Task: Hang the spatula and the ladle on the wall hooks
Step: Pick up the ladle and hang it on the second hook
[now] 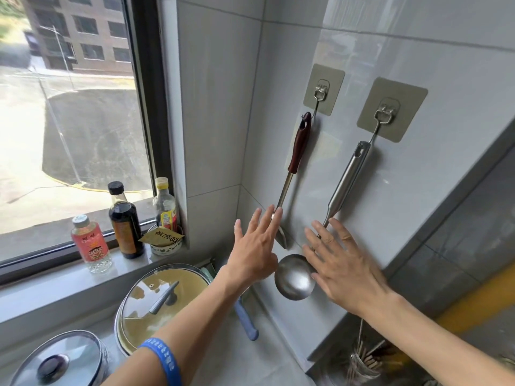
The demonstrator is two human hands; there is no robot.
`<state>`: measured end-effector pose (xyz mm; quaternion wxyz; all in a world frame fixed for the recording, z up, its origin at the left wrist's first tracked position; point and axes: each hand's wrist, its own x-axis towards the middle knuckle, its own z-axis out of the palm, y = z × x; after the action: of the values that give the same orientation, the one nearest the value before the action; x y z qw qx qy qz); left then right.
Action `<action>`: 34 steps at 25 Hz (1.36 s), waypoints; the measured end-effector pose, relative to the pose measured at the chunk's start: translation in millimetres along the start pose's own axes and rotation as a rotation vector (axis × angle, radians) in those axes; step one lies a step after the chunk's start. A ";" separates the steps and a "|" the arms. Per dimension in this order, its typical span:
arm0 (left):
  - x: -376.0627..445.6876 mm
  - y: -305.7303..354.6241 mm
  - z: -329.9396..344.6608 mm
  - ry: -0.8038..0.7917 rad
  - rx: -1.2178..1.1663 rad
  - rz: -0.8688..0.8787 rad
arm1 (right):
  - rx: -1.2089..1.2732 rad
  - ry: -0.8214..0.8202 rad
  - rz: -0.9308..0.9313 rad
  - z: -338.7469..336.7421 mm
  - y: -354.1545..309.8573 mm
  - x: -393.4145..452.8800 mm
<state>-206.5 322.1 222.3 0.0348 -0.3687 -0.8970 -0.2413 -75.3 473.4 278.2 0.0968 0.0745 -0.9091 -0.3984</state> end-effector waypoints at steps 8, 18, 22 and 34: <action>14.3 12.0 -7.5 -0.027 0.033 0.013 | 0.023 -0.012 -0.039 1.8 0.5 -4.8; 20.2 15.5 -6.2 -0.054 -0.021 -0.032 | -0.037 -0.037 -0.074 7.9 0.3 -11.7; 20.4 16.2 -5.4 -0.054 -0.030 -0.034 | -0.034 -0.040 -0.087 11.1 -1.5 -11.6; 19.9 16.4 -7.5 -0.065 -0.035 -0.030 | -0.023 -0.018 -0.100 11.9 -5.8 -12.9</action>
<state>-210.6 341.6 240.4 -0.0047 -0.3633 -0.8988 -0.2453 -65.3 480.6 264.5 0.0694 0.1151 -0.9003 -0.4140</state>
